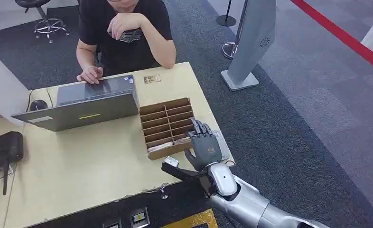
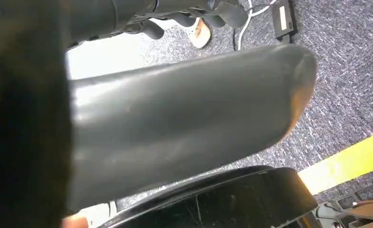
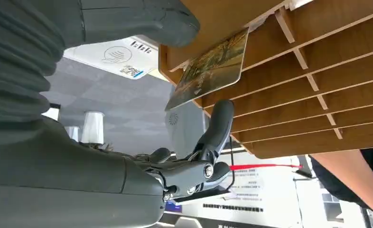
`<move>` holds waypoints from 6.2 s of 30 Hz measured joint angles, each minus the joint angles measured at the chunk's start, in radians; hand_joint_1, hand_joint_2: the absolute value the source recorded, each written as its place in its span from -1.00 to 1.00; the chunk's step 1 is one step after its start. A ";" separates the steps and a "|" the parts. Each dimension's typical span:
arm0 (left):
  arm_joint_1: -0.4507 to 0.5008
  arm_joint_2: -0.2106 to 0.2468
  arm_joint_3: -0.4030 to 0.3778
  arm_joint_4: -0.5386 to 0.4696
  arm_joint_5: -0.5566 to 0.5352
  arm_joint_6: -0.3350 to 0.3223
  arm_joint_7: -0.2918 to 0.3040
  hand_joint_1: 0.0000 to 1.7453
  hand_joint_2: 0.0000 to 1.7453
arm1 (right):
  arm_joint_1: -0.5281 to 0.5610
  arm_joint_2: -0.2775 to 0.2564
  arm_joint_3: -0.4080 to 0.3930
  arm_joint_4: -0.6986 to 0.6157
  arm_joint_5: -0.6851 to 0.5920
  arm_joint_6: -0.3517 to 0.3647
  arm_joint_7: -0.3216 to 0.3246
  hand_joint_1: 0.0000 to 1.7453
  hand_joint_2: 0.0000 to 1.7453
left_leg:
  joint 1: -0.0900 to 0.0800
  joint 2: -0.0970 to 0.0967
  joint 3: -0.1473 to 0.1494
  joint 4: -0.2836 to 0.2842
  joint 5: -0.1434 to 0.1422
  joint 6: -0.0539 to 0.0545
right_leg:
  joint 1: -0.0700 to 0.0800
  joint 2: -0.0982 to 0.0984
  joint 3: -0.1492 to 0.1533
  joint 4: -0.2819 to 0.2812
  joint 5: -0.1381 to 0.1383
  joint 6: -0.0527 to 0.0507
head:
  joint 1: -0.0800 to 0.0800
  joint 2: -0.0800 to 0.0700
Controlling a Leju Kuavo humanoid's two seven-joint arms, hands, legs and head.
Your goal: Pass the card to the sensor for recognition and then transmit it.
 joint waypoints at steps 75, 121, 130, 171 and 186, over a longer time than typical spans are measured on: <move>-0.009 -0.003 0.000 0.000 -0.025 -0.009 0.000 -1.00 -1.00 | 0.022 0.011 -0.034 -0.034 0.076 -0.110 0.003 1.00 1.00 | 0.000 0.000 0.000 0.000 0.000 0.000 | 0.000 0.000 0.000 0.000 0.000 0.000 | 0.000 0.000; 0.013 -0.004 0.000 0.000 -0.019 0.007 0.003 -1.00 -1.00 | 0.101 0.000 -0.076 -0.136 0.080 -0.111 -0.017 -1.00 1.00 | 0.000 0.000 0.000 0.000 0.000 0.000 | 0.000 0.000 0.000 0.000 0.000 0.000 | 0.000 0.000; 0.013 -0.004 0.000 0.000 -0.021 0.006 0.003 -1.00 -1.00 | 0.102 0.000 -0.081 -0.136 0.078 -0.111 -0.022 -1.00 1.00 | 0.000 0.000 0.000 0.000 0.000 0.000 | 0.000 0.000 0.000 0.000 0.000 0.000 | 0.000 0.000; 0.000 -0.008 0.000 0.000 -0.040 0.000 0.021 -1.00 -1.00 | -0.028 0.098 -0.065 0.153 -0.081 -0.111 -0.110 -1.00 1.00 | 0.000 0.000 0.000 0.000 0.000 0.000 | 0.000 0.000 0.000 0.000 0.000 0.000 | 0.000 0.000; 0.003 -0.005 0.000 0.000 -0.039 0.002 0.031 -1.00 -1.00 | 0.022 0.049 -0.073 0.096 0.050 -0.111 0.005 -1.00 1.00 | 0.000 0.000 0.000 0.000 0.000 0.000 | 0.000 0.000 0.000 0.000 0.000 0.000 | 0.000 0.000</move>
